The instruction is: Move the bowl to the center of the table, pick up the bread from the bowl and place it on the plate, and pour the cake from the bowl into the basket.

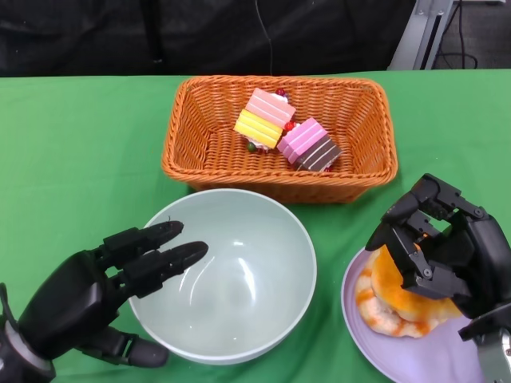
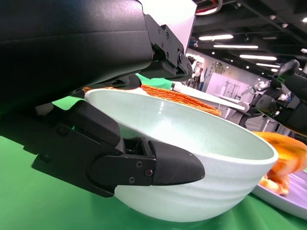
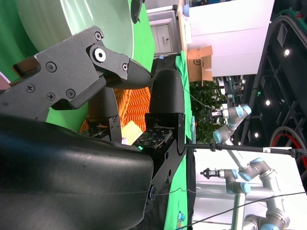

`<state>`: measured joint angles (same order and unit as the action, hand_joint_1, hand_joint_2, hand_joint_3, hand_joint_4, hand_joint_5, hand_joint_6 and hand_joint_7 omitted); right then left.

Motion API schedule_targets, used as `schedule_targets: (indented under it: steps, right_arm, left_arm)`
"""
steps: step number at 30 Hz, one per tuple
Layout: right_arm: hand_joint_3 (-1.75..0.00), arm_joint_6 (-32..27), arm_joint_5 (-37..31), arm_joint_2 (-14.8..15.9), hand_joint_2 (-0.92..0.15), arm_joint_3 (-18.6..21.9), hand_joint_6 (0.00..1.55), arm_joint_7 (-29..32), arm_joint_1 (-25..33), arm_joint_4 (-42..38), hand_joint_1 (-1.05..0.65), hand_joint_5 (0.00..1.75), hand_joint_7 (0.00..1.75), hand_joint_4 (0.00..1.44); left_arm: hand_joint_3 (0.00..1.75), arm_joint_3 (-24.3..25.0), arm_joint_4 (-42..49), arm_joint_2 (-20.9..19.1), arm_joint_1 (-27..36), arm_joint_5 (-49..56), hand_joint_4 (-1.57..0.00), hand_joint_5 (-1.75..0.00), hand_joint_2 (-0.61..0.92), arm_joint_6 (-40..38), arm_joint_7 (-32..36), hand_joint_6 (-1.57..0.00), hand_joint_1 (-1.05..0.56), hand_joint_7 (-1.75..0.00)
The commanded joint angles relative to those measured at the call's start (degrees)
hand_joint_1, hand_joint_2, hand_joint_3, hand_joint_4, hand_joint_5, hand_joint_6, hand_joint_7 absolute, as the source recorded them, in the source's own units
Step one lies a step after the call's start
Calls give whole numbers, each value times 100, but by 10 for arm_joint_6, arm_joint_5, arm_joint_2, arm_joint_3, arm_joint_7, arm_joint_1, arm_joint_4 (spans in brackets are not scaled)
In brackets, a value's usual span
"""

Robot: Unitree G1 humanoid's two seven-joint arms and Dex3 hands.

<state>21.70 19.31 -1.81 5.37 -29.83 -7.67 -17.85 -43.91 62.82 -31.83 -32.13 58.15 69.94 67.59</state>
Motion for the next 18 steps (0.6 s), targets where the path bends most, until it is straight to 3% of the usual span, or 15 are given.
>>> schedule_targets:
  steps: [1, 11, 18]
  right_arm:
    - [-96, 8, 3, 8, -60, 3, 64, -4, -3, -5, -14, 161, 132, 75]
    - [-92, 12, 3, 7, -59, 5, 64, -6, -7, -15, -19, 161, 130, 74]
    - [-95, 12, 1, 7, -59, 5, 64, -4, -6, -14, -15, 161, 131, 74]
  left_arm:
    - [51, 27, 17, -3, 8, -40, -13, 0, 92, 38, -50, -16, -100, 0]
    - [58, 147, 56, 39, 33, -211, -14, -2, 92, 76, -233, -15, -103, -1]
    - [60, 243, 66, 91, 69, -435, -16, -2, 92, 73, -472, -16, -104, -1]
